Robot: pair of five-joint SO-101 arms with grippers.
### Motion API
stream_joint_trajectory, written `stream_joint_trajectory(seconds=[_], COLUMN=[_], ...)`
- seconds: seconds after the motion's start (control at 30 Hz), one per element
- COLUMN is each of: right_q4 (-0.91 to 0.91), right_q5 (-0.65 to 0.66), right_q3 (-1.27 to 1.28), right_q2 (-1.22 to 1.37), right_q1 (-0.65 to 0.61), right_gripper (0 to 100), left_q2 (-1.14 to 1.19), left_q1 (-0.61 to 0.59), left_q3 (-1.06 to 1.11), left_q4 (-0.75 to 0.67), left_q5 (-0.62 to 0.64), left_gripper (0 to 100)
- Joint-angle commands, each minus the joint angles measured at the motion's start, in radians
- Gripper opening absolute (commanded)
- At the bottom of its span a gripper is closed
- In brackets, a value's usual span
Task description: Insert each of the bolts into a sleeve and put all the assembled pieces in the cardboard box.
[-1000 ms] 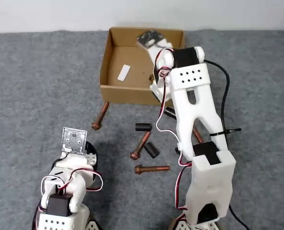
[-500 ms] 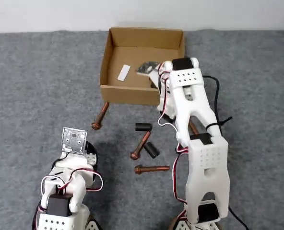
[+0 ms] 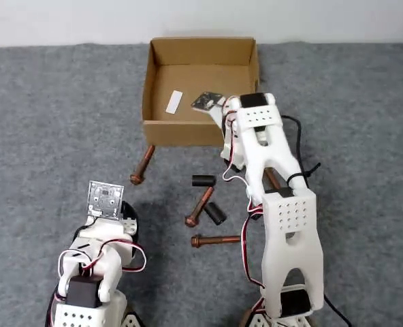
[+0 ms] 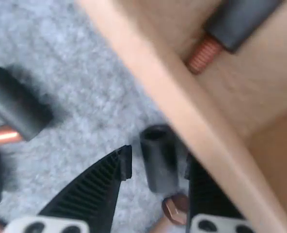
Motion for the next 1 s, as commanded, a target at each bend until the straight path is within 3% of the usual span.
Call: stream_joint_trajectory(seconds=[0.0, 0.17, 0.33, 0.47, 0.77, 0.97], right_q4=[-0.018, 0.071, 0.272, 0.278, 0.278, 0.277], right_q5=[0.011, 0.006, -0.025, -0.141, -0.298, -0.577], right_q3=[-0.005, -0.04, -0.229, -0.284, -0.025, 0.167], right_q2=[0.022, 0.028, 0.013, -0.087, -0.46, -0.753], right_q1=[0.013, 0.005, -0.004, -0.005, -0.076, -0.09], right_gripper=[16.5, 0.2, 0.9, 0.9, 0.9, 0.9], left_q2=[-0.008, -0.008, -0.008, -0.008, -0.008, -0.008], left_q1=[-0.002, 0.0, 0.0, 0.0, 0.0, -0.008], left_q3=[-0.004, -0.004, -0.004, -0.004, -0.004, -0.01], left_q4=[0.003, 0.003, 0.003, 0.003, 0.009, 0.008], left_q5=[0.008, 0.008, 0.008, 0.008, 0.003, 0.003], left_gripper=[1, 1, 1, 1, 1, 1])
